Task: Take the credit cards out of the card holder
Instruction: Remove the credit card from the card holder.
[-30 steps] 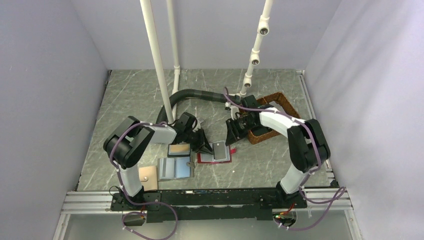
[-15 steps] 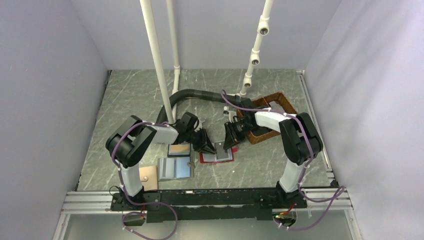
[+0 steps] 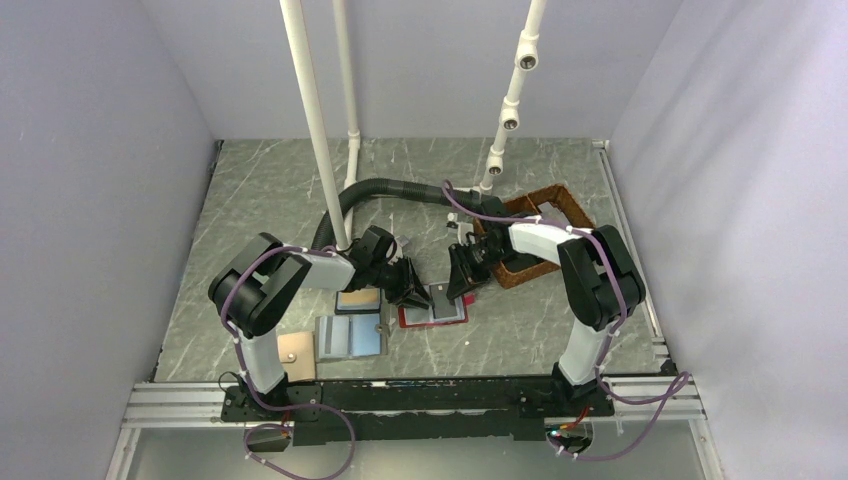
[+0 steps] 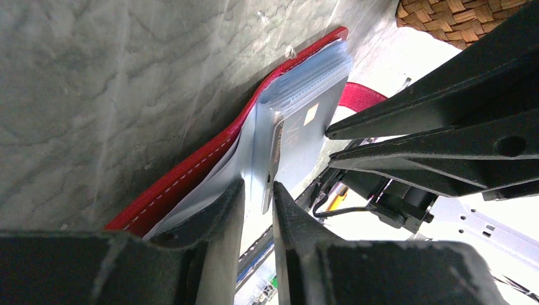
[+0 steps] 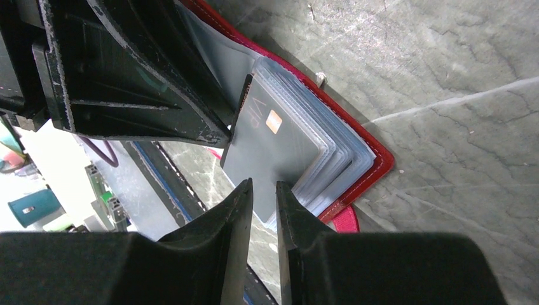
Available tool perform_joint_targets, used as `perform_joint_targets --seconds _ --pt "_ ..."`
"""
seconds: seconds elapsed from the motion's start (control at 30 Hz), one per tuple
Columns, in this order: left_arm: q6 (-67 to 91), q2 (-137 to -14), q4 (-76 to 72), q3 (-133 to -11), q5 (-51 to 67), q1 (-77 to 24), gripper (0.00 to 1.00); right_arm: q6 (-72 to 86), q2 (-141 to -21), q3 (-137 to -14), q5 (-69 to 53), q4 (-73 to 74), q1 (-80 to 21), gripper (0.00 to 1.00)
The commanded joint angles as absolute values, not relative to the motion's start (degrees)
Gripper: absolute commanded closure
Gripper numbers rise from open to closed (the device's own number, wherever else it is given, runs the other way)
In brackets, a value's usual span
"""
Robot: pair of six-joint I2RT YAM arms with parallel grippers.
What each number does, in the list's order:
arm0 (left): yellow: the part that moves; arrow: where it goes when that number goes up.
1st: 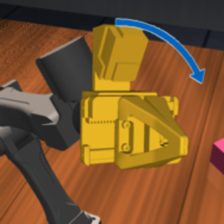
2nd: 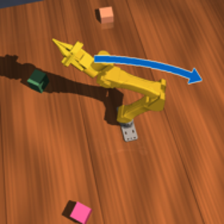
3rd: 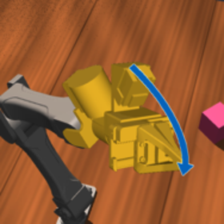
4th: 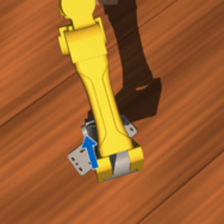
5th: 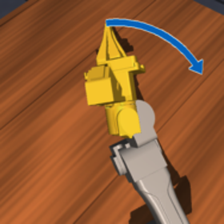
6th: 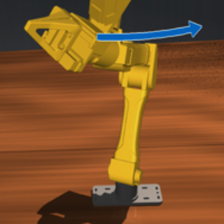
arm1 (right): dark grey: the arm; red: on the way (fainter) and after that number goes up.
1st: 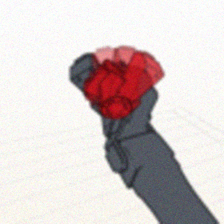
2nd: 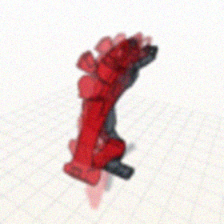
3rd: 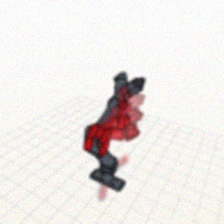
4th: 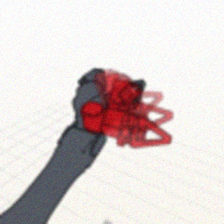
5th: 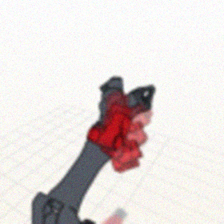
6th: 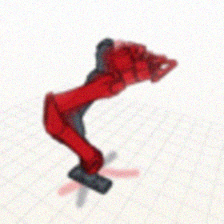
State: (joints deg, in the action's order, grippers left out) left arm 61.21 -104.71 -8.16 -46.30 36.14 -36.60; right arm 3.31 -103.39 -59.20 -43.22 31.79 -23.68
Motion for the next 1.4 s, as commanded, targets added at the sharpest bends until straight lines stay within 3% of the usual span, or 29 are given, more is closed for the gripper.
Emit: perform_joint_targets --seconds 0.0,0.87,1.13,1.37 --pt "61.23 -104.15 -8.81 -45.98 34.87 -36.82 0.71 1.96 -102.42 -59.28 -36.86 31.72 -24.58 0.76" --pt "62.14 -104.39 -11.90 -45.13 35.68 -36.78 0.70 0.78 -99.27 -59.16 -32.96 32.40 -25.66 0.73" --pt "62.29 -104.06 -12.23 -44.88 35.75 -36.83 0.69 1.70 -101.79 -59.20 -37.64 31.88 -25.89 0.73" --pt "63.19 -104.35 -13.97 -43.89 36.12 -36.78 0.67 2.68 -106.70 -60.59 -41.88 32.27 -26.28 0.96"
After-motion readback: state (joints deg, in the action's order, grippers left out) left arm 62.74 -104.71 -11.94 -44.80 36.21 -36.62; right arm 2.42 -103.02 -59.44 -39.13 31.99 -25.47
